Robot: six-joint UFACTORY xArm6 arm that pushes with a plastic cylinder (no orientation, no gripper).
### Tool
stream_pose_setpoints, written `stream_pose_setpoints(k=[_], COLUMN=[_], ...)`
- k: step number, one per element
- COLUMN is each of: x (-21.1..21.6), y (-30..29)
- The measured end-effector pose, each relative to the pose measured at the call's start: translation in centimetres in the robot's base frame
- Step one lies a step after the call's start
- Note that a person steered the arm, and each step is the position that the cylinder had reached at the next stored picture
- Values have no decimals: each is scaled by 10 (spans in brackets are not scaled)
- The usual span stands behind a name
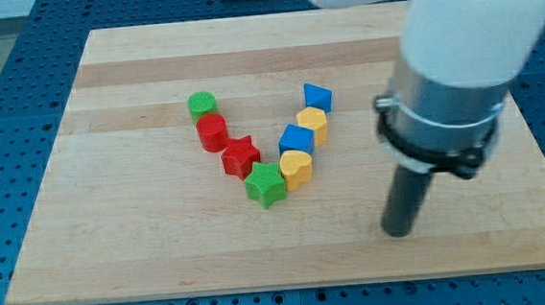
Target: Push the green star along with red star slightly up
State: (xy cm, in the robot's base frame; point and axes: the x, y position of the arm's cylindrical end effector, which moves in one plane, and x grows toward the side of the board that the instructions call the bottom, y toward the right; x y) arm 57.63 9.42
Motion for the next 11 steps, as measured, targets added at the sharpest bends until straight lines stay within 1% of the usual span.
stream_pose_setpoints(k=[1, 2, 3, 5, 6, 7, 8, 10, 11], x=[1, 1, -13, -14, -26, -29, -40, -98, -96], y=[-45, -58, -88, -94, -110, -127, -141, -155, -156])
